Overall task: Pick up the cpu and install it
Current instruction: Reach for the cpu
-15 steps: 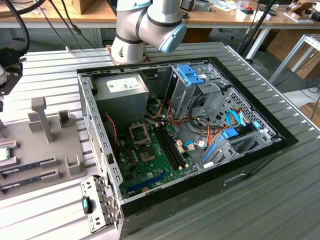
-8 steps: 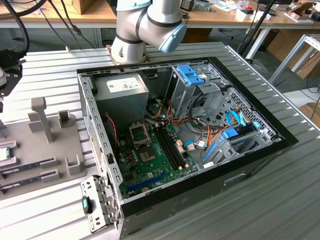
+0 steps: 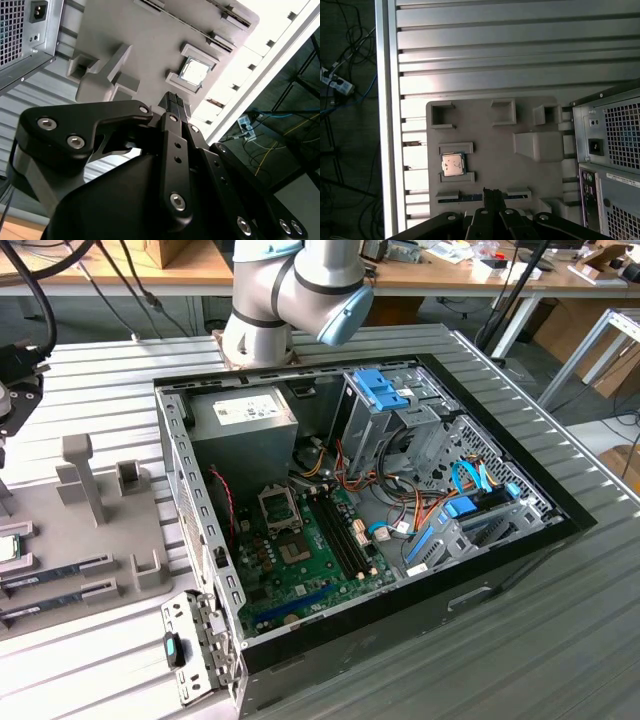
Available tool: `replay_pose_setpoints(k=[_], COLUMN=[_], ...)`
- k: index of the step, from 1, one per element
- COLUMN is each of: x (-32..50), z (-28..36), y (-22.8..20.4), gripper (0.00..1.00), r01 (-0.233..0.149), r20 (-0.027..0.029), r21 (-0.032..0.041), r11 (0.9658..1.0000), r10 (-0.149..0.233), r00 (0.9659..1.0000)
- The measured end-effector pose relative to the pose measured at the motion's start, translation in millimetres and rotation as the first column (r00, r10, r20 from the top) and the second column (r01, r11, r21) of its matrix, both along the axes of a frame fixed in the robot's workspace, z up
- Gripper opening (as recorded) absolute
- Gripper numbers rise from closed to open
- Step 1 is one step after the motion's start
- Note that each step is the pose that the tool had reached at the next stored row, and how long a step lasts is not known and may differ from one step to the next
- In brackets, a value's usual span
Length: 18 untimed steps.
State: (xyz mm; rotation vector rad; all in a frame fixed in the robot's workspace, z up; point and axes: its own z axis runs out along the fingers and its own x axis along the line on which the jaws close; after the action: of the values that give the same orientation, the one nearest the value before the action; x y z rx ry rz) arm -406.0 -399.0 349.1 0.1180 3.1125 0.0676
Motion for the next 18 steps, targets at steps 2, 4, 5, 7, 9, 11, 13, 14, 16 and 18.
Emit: replay_pose_setpoints(k=[2,4,5,7,9,11,13,14,16,18], x=[-0.9,-1.6,-1.8,-2.7,-3.0,-3.2,-3.5,-3.6,-3.8,-4.1], z=[-1.2,-2.0,-2.2,-3.5,-4.0,-4.7,-5.3,-5.6,-6.2,-6.9], y=[0.0,0.0,0.0,0.0,0.0,0.0,0.0,0.0,0.0,0.0], gripper=[0.11,0.11,0.11,0.11,0.11,0.11,0.11,0.11,0.11,0.11], r01=[0.000,0.000,0.000,0.000,0.000,0.000,0.000,0.000,0.000,0.000], r20=[0.0000,0.0000,0.0000,0.0000,0.0000,-0.0001,0.0001,0.0000,0.0000,0.0000], r21=[0.0000,0.0000,0.0000,0.0000,0.0000,0.0000,0.0000,0.0000,0.0000,0.0000], r11=[1.0000,1.0000,1.0000,1.0000,1.0000,1.0000,1.0000,1.0000,1.0000,1.0000], r10=[0.000,0.000,0.000,0.000,0.000,0.000,0.000,0.000,0.000,0.000], r00=[1.0000,1.0000,1.0000,1.0000,1.0000,1.0000,1.0000,1.0000,1.0000,1.0000])
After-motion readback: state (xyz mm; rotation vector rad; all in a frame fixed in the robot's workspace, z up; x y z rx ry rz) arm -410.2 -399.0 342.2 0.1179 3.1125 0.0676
